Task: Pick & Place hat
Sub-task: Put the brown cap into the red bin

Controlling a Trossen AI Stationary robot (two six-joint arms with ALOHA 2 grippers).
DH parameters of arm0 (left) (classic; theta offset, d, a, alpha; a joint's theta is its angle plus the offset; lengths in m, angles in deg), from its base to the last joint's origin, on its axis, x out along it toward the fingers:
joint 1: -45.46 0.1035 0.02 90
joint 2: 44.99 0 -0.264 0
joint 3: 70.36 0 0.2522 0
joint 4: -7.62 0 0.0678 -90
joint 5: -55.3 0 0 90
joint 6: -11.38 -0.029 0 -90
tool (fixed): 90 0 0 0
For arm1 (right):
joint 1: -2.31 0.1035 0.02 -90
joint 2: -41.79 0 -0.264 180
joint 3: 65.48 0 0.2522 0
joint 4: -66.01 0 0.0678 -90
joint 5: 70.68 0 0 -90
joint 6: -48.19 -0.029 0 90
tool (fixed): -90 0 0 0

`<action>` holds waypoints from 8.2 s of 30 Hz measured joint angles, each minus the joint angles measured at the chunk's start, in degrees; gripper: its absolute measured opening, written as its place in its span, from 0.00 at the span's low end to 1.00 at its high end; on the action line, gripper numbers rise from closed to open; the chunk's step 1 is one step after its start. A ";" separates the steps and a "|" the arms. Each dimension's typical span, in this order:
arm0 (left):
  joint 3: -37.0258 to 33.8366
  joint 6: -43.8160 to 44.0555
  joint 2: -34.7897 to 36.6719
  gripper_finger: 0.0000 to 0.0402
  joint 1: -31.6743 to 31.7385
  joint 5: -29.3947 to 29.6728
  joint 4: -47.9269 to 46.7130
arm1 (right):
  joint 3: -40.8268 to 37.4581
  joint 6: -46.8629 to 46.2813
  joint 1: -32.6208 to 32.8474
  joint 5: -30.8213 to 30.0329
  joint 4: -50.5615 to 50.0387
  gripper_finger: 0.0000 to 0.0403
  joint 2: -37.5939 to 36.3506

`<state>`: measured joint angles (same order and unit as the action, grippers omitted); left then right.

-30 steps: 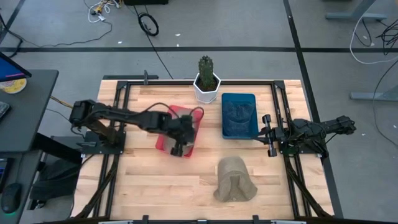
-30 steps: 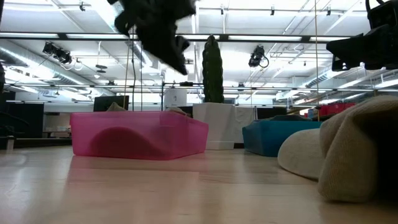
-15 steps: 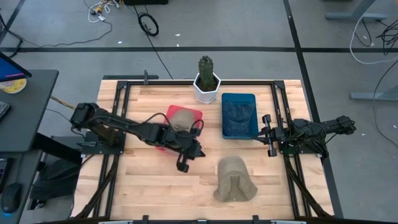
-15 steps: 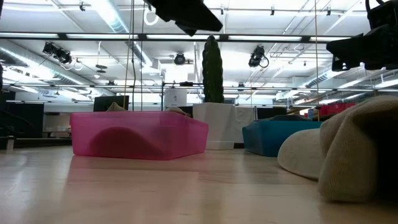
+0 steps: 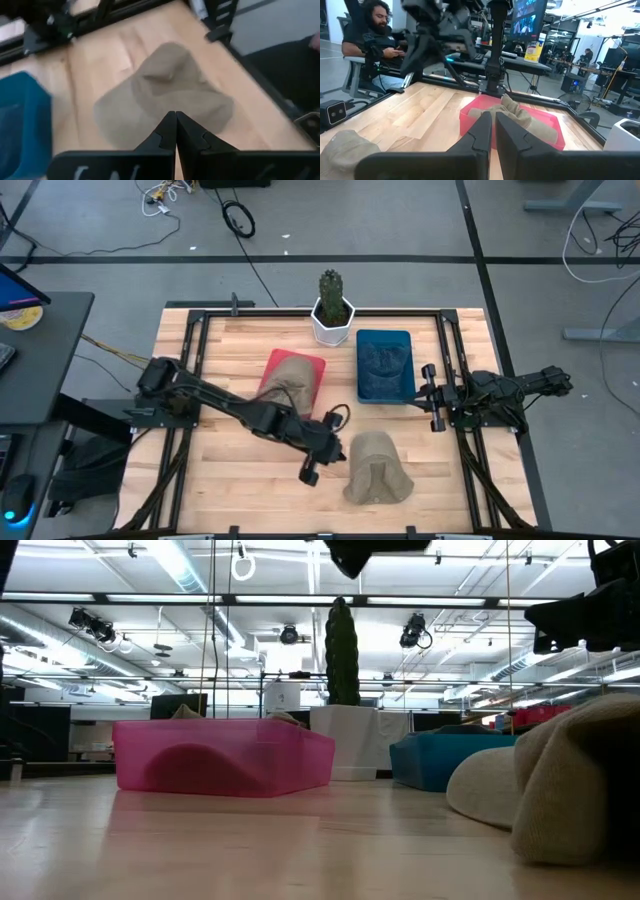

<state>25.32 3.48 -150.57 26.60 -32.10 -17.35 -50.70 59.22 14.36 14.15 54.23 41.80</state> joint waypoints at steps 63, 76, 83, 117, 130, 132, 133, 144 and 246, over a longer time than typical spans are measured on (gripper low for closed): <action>30.67 8.71 -32.22 0.46 1.13 5.48 -6.25 | 0.00 0.00 0.00 0.00 0.15 0.06 0.00; 30.69 7.13 -32.19 0.35 1.33 12.82 -11.53 | 0.00 0.00 0.00 0.02 0.15 0.06 0.02; 30.69 5.34 -32.07 0.03 1.46 13.04 -14.08 | 0.00 0.00 -0.01 0.02 0.15 0.06 0.02; 53.03 -3.17 -22.65 0.01 -1.06 15.65 -66.37 | 0.00 0.00 -0.02 0.02 0.13 0.06 0.02; 53.07 -8.10 -9.04 0.01 4.21 13.26 -73.56 | 0.00 0.00 0.00 0.02 0.13 0.06 0.02; 53.07 -9.27 -7.53 0.01 6.01 11.63 -74.31 | 0.00 0.00 -0.01 0.02 0.13 0.06 0.01; 53.07 -10.20 -6.96 0.01 7.03 10.27 -74.63 | 0.00 0.00 0.00 0.02 0.13 0.06 0.00; 44.95 -18.64 -5.02 0.01 17.24 -1.49 -75.63 | 0.00 0.00 0.00 0.02 0.13 0.06 0.00; -28.78 -8.24 11.40 0.00 29.98 -11.49 -27.47 | 0.00 0.00 -0.01 0.02 0.13 0.06 0.02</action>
<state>-3.46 -4.77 -139.18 56.59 -43.59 -44.83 -50.70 59.22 14.35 14.18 54.36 41.82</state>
